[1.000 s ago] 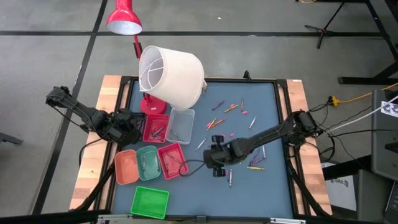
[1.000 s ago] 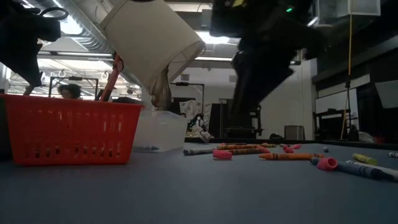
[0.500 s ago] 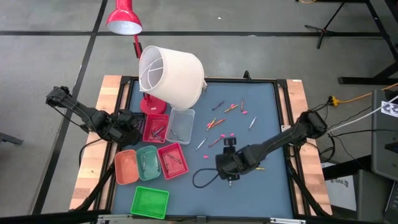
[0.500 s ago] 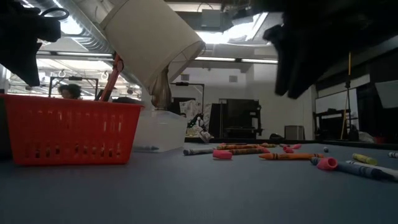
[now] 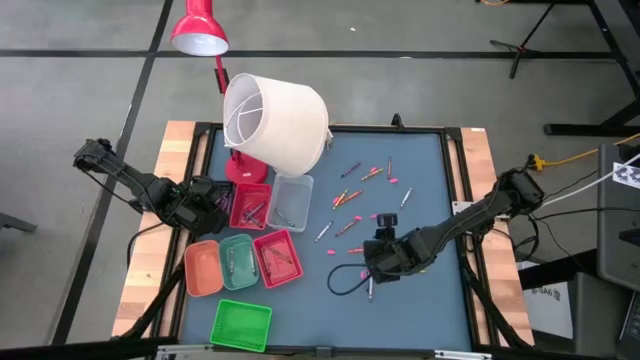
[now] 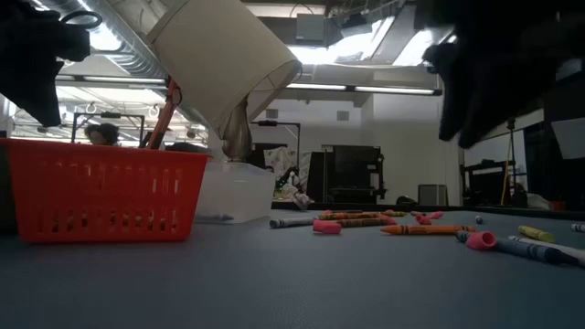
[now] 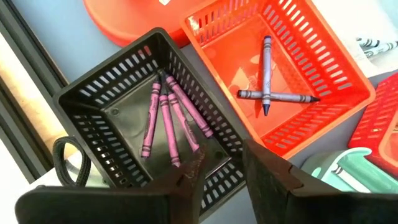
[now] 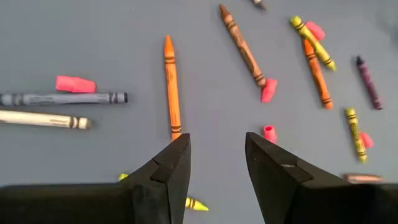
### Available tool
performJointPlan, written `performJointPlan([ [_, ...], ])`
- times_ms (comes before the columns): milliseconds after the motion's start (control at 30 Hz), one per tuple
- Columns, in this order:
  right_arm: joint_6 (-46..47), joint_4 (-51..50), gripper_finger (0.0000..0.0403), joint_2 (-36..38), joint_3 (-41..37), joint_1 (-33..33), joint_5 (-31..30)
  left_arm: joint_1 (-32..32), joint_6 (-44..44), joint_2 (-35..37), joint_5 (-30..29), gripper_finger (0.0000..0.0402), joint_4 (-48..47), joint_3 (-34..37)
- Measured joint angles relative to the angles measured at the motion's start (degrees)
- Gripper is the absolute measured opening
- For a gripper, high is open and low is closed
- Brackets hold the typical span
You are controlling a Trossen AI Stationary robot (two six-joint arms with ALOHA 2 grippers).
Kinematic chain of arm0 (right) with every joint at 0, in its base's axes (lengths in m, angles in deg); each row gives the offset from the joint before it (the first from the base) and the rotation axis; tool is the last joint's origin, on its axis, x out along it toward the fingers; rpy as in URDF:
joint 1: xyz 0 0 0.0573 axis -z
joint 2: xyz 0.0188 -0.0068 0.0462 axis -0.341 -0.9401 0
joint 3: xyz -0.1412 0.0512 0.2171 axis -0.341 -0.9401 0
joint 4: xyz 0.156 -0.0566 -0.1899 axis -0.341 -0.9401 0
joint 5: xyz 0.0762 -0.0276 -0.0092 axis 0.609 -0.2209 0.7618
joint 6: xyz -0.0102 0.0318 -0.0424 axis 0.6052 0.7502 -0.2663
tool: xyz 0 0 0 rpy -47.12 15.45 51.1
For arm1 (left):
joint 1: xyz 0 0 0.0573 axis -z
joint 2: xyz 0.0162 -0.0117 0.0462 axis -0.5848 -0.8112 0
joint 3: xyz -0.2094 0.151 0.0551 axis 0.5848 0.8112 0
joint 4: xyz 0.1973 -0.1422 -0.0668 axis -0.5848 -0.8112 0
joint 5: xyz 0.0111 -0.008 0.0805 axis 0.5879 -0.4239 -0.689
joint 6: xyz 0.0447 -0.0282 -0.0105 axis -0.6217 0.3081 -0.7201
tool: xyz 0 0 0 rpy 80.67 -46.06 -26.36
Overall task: Sort crayons
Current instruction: Put the orange crayon into the orange bin
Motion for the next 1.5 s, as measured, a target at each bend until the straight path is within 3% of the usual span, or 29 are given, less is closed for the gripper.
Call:
performJointPlan([
  [300, 0.1, 23.9, 0.0152, 2.3, -14.2, 0.0, 2.6, 0.0, 0.0, 0.0, -3.3, 0.009, 3.7, 0.0],
  [500, 0.3, 31.2, 0.0152, 2.2, -19.7, 0.0, 2.4, 0.0, 0.0, 0.0, -3.6, 0.009, 6.5, 0.0],
  [1000, 7.0, 35.8, 0.0152, 2.2, -25.0, 0.0, 1.6, 0.0, -9.5, -1.6, -9.1, 0.0089, 23.5, 0.0],
  [1367, 11.0, 38.0, 0.015, 2.3, -27.1, 0.0, 2.6, 0.0, -24.1, -14.1, -9.4, 0.0089, 45.0, 0.0],
  [1500, 10.8, 39.3, 0.0124, 2.3, -27.2, 0.0, 3.0, 0.0, -28.9, -19.3, -9.3, 0.0089, 53.6, 0.0],
])
